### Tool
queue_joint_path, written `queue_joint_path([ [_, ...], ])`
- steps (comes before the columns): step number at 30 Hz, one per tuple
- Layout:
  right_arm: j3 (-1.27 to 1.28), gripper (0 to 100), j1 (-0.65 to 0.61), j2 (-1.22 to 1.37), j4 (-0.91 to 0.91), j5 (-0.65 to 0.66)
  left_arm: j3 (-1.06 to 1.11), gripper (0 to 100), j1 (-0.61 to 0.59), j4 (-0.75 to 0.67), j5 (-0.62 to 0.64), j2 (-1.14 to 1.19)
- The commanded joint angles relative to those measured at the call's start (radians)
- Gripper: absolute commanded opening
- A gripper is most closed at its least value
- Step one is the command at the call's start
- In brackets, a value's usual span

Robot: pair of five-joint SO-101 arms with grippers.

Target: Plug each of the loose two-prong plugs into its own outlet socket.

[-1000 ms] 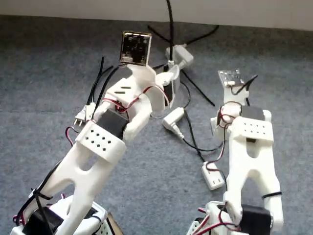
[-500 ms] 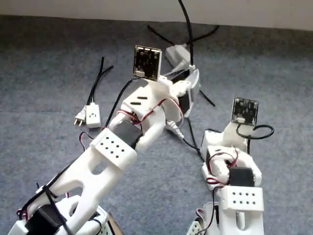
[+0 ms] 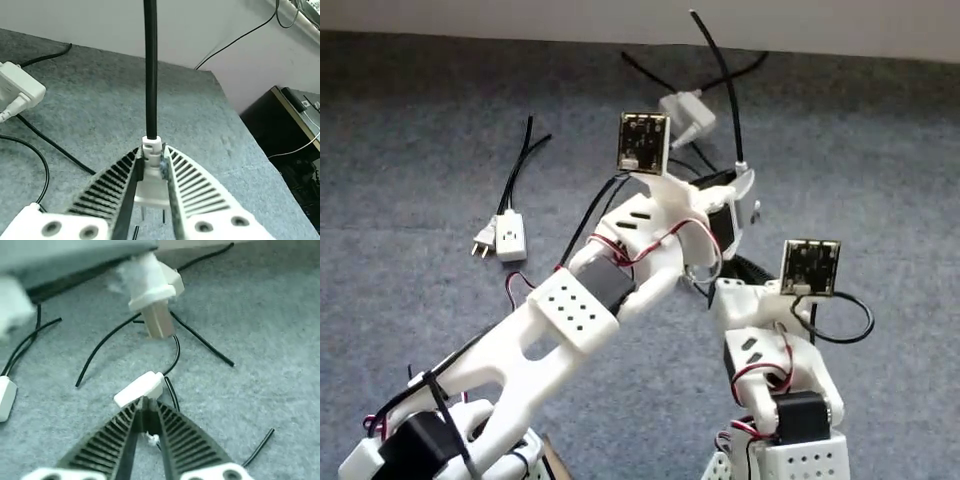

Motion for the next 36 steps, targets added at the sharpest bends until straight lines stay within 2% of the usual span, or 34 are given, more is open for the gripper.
queue_joint_path([
  [1, 0.005, 0.6, -0.005, -0.096, -0.019, -0.012, 0.012, 1, 0.022, 0.000, 0.011, -0.053],
  [5, 0.005, 0.6, -0.005, -0.114, -0.019, 0.043, 0.064, 1, 0.030, 0.003, 0.011, -0.088],
  [11, 0.005, 0.6, -0.002, -0.114, -0.024, 0.051, 0.147, 1, 0.031, 0.011, 0.011, -0.213],
  [18, 0.064, 0.6, 0.085, -0.114, -0.131, 0.046, 0.206, 1, 0.105, 0.117, 0.006, -0.397],
  [22, 0.061, 0.6, 0.087, -0.114, -0.130, 0.049, 0.236, 1, 0.108, 0.133, 0.006, -0.409],
  [27, 0.061, 0.6, 0.088, -0.114, -0.133, 0.051, 0.236, 1, 0.110, 0.242, 0.009, -0.412],
  [36, 0.061, 0.6, 0.090, -0.114, -0.134, 0.052, 0.239, 1, 0.183, 0.377, 0.006, -0.478],
])
